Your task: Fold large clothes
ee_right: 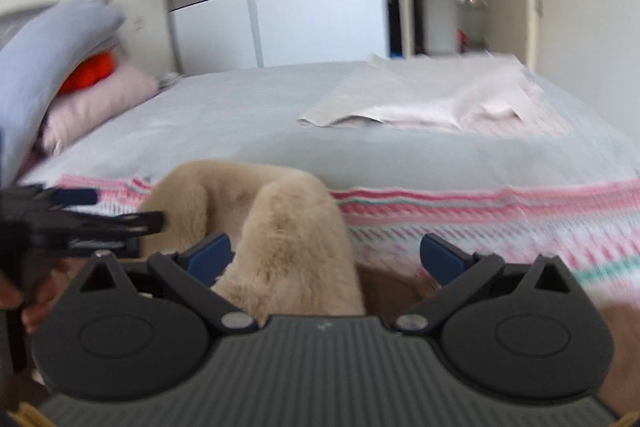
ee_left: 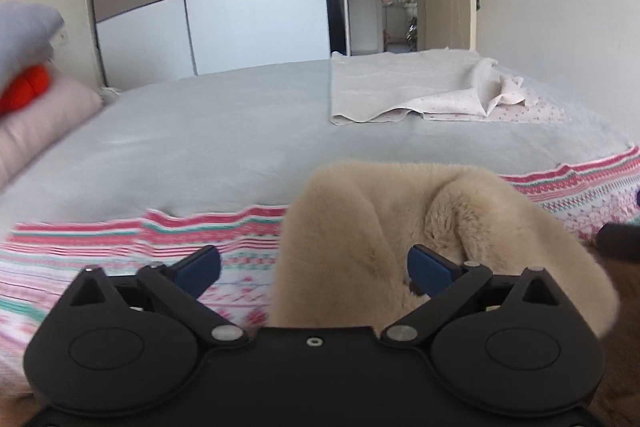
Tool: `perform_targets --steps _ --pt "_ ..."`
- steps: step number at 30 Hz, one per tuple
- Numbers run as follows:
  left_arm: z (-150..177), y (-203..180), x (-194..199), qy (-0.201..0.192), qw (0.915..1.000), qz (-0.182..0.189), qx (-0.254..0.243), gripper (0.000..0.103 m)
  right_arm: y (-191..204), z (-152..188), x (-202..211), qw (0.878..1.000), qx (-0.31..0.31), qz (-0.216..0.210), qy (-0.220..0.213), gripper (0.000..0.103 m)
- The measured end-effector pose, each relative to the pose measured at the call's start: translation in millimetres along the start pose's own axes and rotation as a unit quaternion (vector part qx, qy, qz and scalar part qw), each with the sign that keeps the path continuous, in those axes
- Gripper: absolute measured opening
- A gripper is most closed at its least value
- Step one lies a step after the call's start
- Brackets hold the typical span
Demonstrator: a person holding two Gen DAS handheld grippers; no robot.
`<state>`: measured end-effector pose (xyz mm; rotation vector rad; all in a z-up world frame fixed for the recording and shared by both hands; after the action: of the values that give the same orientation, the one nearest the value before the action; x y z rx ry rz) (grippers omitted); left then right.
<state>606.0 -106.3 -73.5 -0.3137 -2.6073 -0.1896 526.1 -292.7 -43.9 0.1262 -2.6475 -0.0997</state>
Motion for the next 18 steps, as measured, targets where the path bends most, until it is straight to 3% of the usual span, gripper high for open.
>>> perform_targets --steps 1,3,4,5,7,9,11,18 --pt "4 0 -9 -0.003 1.0000 0.003 0.005 0.087 6 1 -8 1.000 0.028 -0.006 -0.009 0.102" --pt "14 2 -23 -0.011 0.9996 0.013 0.023 0.062 16 1 -24 0.997 0.073 -0.014 -0.023 0.102" --pt "19 0 -27 -0.008 0.9988 0.033 0.036 0.039 18 2 -30 0.996 0.087 -0.017 -0.028 0.102" --pt "24 -3 -28 -0.012 0.9969 0.062 0.047 0.027 21 2 -37 0.995 0.096 -0.022 -0.031 0.102" --pt "22 -6 -16 -0.034 0.9947 0.084 0.050 0.022 27 5 -48 0.992 0.112 -0.040 -0.031 0.102" --pt "12 -11 9 -0.066 0.9902 0.121 0.021 0.020 34 9 -60 0.988 0.140 -0.055 -0.028 0.102" --pt "4 -10 33 -0.097 0.9827 0.157 0.015 0.020 39 11 -73 0.985 0.166 -0.047 -0.023 0.102" --pt "-3 6 76 -0.131 0.9565 0.249 0.076 0.020 45 7 -93 0.984 0.173 -0.046 -0.006 0.102"
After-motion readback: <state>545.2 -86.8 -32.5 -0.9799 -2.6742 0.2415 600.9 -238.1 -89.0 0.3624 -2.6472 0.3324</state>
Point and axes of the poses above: each gripper's, at about its wrist camera, not at the fingertips, and x roughly against the way its jaws point, y to its left, z to its underside, the point moved 10 cm from there along -x, roughly the way its jaws point, and after that the axes turned 3 degrees about -x, right-handed, at the moved point
